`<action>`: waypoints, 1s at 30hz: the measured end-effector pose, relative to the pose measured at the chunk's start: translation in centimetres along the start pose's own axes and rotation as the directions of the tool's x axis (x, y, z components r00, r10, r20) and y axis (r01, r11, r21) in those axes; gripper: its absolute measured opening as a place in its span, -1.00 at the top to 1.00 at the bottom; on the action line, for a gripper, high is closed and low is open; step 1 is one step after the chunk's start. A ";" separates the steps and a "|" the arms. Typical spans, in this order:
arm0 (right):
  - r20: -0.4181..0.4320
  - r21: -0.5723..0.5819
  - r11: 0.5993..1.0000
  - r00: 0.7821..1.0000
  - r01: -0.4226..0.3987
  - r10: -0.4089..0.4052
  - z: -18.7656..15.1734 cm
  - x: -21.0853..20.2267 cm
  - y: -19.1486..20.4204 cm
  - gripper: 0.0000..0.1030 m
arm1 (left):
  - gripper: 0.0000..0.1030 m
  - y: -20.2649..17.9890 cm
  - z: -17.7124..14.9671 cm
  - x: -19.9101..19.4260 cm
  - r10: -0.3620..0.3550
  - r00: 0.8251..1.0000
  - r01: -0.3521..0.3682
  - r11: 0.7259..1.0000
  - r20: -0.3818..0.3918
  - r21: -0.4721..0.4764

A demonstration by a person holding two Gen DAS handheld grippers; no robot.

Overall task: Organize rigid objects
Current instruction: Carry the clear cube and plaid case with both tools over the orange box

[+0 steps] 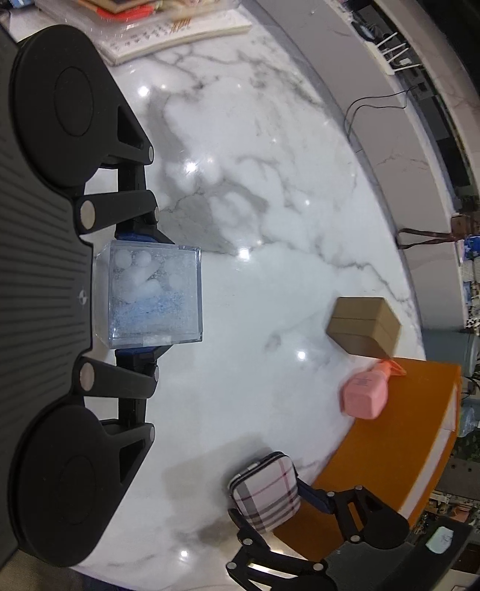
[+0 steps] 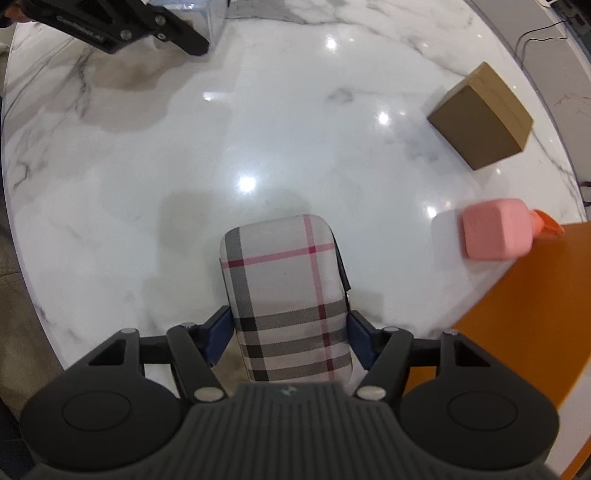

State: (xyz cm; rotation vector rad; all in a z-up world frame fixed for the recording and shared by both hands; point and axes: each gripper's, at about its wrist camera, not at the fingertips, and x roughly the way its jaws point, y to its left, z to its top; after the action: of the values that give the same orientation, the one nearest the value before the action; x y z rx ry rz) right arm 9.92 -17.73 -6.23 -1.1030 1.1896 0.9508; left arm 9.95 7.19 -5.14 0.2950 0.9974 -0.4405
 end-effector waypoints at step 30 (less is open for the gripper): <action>0.222 0.063 0.992 0.968 0.105 -0.116 -5.5 -12.8 2.3 -0.30 | -0.03 -8.9 6.2 -7.3 0.008 0.996 -0.015 0.996 0.087 0.085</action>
State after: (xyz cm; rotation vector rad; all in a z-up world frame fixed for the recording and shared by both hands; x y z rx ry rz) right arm 4.69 -22.58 5.92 -0.9824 0.9523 0.9277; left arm 6.82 -1.68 4.02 0.3553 0.8928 -0.4821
